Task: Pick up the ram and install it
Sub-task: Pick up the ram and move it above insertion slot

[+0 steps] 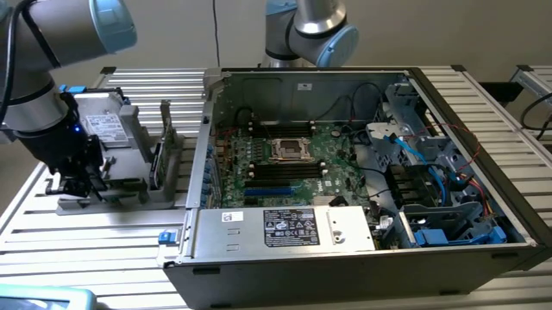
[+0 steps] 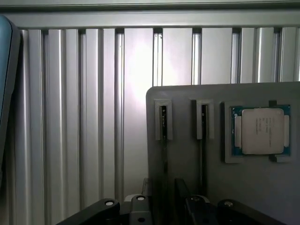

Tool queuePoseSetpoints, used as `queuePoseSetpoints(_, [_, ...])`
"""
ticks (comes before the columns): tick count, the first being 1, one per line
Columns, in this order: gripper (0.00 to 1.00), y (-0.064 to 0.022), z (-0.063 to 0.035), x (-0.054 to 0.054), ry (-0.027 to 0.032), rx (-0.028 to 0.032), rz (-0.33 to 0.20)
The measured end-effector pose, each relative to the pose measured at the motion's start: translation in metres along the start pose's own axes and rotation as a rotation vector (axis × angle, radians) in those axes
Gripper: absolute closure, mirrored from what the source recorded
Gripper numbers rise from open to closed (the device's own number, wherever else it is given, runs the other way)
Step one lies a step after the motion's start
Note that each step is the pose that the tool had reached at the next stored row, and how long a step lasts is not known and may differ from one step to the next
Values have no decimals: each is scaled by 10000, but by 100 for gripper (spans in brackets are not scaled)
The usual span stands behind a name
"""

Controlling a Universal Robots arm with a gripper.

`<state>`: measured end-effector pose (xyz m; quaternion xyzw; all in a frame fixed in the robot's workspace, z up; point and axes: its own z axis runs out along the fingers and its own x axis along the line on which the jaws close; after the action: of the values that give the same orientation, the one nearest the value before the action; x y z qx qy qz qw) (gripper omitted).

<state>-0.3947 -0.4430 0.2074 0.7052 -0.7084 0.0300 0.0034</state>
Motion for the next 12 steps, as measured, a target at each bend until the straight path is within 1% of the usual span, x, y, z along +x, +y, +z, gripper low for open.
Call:
queuePoseSetpoints(3, [67, 7, 42, -2, -8, 50, -26])
queuePoseSetpoints(8, [67, 6, 47, -3, -9, 104, -33])
queuePoseSetpoints(12, [67, 8, 60, -3, -8, 159, -33])
